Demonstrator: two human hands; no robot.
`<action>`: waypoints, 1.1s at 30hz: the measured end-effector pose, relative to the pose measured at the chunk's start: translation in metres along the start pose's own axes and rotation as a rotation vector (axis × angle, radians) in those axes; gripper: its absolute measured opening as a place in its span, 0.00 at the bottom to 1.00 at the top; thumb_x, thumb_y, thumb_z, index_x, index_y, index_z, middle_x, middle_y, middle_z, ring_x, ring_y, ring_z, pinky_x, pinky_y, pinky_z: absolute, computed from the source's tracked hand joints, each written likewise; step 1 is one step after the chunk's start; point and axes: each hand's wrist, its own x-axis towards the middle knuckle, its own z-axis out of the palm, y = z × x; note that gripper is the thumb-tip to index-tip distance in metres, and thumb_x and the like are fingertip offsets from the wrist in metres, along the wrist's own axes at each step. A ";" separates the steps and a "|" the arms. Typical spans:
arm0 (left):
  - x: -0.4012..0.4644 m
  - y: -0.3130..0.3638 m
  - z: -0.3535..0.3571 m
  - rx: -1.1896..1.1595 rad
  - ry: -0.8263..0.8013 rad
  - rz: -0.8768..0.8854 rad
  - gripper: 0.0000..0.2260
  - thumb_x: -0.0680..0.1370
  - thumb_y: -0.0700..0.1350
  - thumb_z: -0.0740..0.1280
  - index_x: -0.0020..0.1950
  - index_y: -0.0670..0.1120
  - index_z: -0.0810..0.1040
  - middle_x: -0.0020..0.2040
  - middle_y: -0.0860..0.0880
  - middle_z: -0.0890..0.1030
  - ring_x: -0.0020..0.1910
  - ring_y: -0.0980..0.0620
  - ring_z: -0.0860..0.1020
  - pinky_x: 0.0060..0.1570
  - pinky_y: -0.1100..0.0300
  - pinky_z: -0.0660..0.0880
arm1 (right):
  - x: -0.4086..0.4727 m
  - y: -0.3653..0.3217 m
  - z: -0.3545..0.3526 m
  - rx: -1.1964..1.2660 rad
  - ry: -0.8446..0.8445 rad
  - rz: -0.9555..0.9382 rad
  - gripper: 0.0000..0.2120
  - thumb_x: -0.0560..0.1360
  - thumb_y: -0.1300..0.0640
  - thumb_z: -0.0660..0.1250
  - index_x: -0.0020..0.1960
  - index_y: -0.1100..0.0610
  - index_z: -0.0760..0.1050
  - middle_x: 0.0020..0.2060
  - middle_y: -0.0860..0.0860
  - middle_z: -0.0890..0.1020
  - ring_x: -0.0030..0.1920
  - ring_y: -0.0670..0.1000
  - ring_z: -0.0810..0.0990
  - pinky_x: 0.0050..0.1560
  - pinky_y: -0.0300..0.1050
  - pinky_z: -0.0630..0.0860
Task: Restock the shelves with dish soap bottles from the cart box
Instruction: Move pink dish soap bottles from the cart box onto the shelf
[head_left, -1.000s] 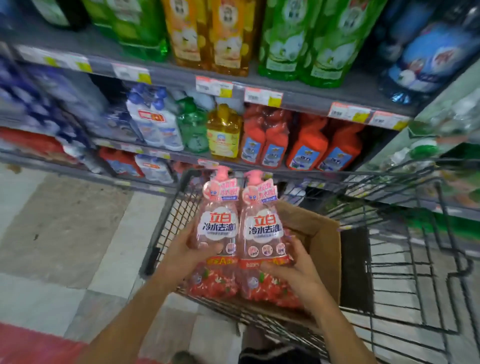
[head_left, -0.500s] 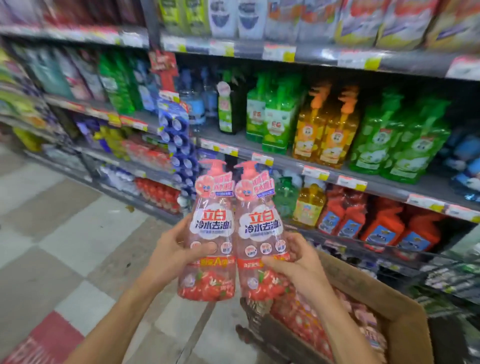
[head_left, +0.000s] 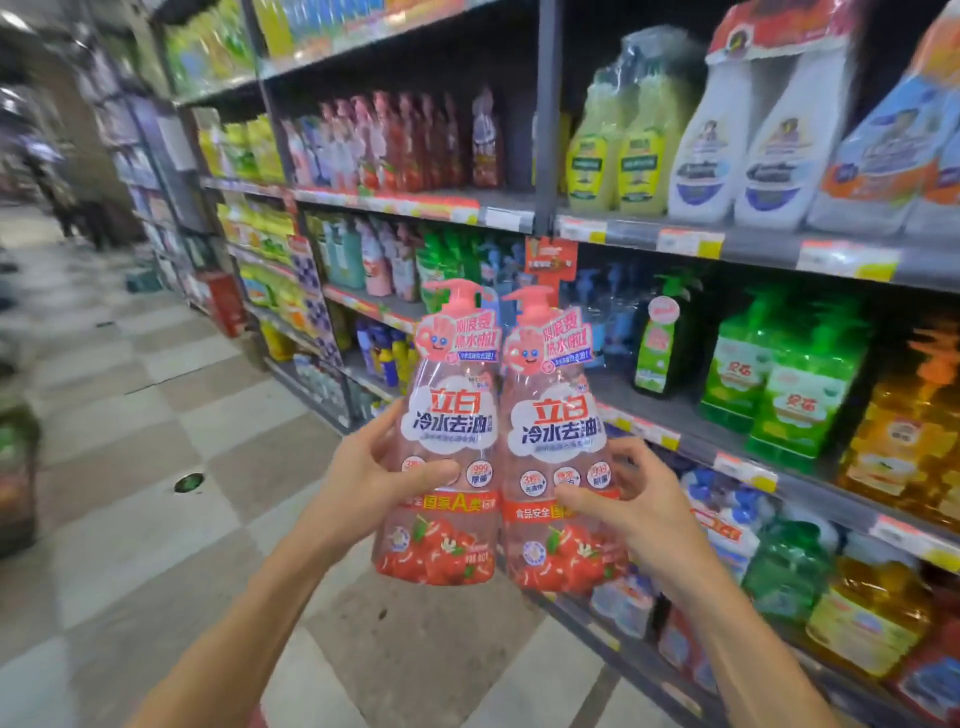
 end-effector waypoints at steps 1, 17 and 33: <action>0.019 0.003 -0.019 0.020 0.015 0.004 0.27 0.68 0.35 0.76 0.65 0.51 0.75 0.51 0.50 0.86 0.46 0.49 0.86 0.39 0.61 0.81 | 0.024 -0.002 0.018 0.018 -0.003 -0.026 0.31 0.56 0.50 0.83 0.55 0.54 0.76 0.49 0.48 0.87 0.50 0.49 0.86 0.48 0.49 0.82; 0.255 0.015 -0.187 0.089 0.154 0.124 0.30 0.68 0.40 0.76 0.69 0.49 0.72 0.52 0.49 0.86 0.48 0.47 0.85 0.41 0.57 0.82 | 0.292 -0.054 0.174 0.103 -0.033 -0.179 0.28 0.59 0.53 0.83 0.55 0.54 0.74 0.48 0.48 0.86 0.49 0.50 0.86 0.51 0.57 0.83; 0.512 -0.011 -0.361 0.085 -0.018 0.371 0.32 0.70 0.41 0.76 0.72 0.52 0.70 0.58 0.55 0.83 0.58 0.56 0.81 0.56 0.59 0.79 | 0.516 -0.082 0.324 0.040 0.148 -0.228 0.30 0.53 0.42 0.84 0.51 0.48 0.78 0.50 0.49 0.86 0.52 0.54 0.85 0.53 0.61 0.81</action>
